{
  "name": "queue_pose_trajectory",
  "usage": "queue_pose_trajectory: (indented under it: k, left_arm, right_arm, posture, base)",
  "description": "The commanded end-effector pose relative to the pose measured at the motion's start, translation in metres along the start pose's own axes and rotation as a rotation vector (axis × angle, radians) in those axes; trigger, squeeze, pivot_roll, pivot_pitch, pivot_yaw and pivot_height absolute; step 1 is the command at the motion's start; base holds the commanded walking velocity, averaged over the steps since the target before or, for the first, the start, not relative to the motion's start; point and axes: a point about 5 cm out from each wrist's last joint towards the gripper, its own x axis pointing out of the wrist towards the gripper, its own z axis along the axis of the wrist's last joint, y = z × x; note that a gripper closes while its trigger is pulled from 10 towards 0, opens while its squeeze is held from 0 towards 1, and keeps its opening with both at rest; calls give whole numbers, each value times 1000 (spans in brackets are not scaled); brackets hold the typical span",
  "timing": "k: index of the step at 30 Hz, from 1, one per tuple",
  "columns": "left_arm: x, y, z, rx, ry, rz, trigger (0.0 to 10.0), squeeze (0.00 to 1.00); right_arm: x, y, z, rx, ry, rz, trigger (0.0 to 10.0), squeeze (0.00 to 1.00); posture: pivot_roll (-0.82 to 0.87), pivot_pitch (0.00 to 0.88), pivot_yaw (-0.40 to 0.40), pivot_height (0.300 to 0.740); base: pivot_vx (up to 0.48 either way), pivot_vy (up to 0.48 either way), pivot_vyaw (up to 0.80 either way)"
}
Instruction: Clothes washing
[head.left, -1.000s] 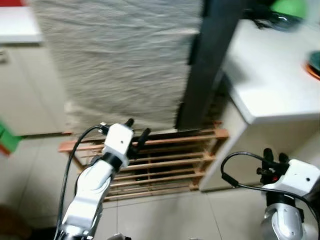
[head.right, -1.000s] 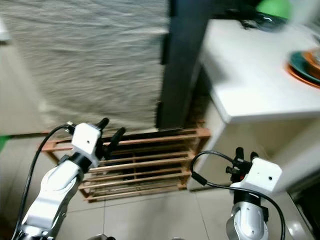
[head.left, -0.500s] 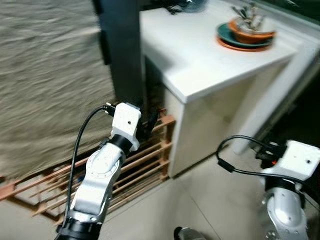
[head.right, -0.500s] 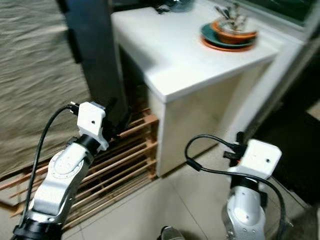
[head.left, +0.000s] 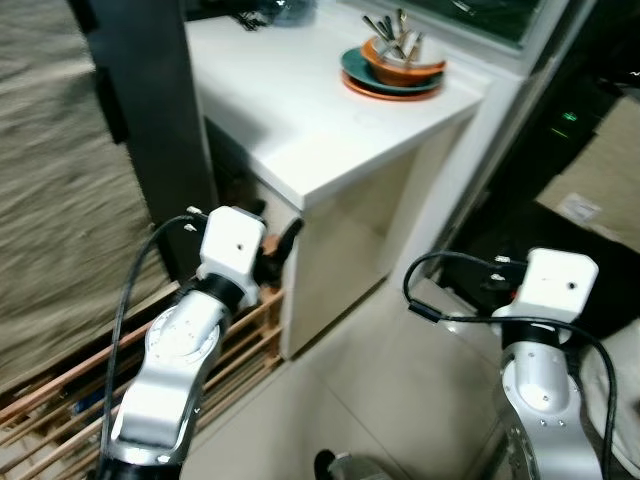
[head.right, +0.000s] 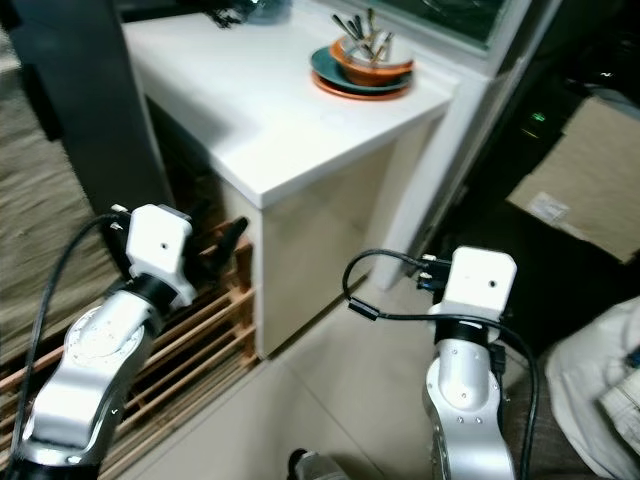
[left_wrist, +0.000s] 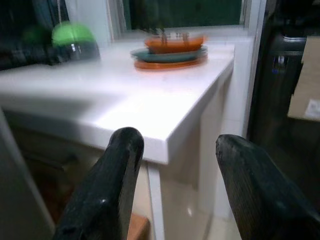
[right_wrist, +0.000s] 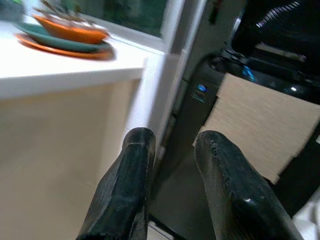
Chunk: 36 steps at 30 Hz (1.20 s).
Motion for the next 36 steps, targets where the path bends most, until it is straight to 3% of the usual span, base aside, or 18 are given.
queue_pose_trajectory:
  k: [1, 5, 8, 16, 17, 21, 27, 29, 31, 36]
  left_arm:
    - [-4, 0, 2, -41, 27, 0, 10000, 0]
    - [-8, -3, -4, -93, 74, -15, 10000, 0]
    - [-6, -5, -7, -66, 92, -18, 10000, 0]
    - [-1, -15, -9, -21, 89, -71, 10000, 0]
    - [0, -17, -8, -63, 90, -86, 10000, 0]
    - [8, -20, -3, -101, 64, -96, 10000, 0]
    - [13, -19, 1, -100, 27, -103, 10000, 0]
    - [13, -17, 1, -137, 25, -76, 10000, 0]
    - [12, -15, 0, -100, 30, -62, 10000, 0]
    - [7, -10, -7, -95, 44, -34, 10000, 0]
  right_arm:
    - [1, -1, -5, 17, 31, 5, 10000, 0]
    - [-3, -2, -8, 29, 58, 0, 10000, 0]
    - [-9, -3, -17, 70, 124, 12, 10000, 0]
    - [-15, -6, -21, 114, 154, -28, 10000, 0]
    - [-17, -7, -21, 115, 157, -33, 10000, 0]
    - [-24, -11, -22, 117, 174, -74, 10000, 0]
    - [-25, -15, -22, 107, 179, -99, 10000, 0]
    - [-24, -15, -22, 104, 183, -102, 10000, 0]
    - [-23, -14, -21, 104, 185, -99, 10000, 0]
    - [-20, -2, -25, 105, 217, -25, 10000, 0]
  posture:
    - [-70, 38, -85, 740]
    - [-73, 43, -77, 740]
    - [-78, 47, -66, 740]
    - [-95, 49, -31, 740]
    - [-106, 49, -13, 740]
    - [-126, 51, 13, 740]
    - [-142, 49, 21, 740]
    - [-141, 47, 17, 740]
    - [-139, 48, 11, 740]
    - [-134, 48, -8, 740]
  base:
    - [0, 0, -800]
    - [0, 0, -800]
    - [0, 0, -800]
    - [0, 0, -800]
    - [0, 0, -800]
    - [0, 0, -800]
    - [0, 0, -800]
    - [0, 0, -800]
    - [0, 0, -800]
    - [0, 0, -800]
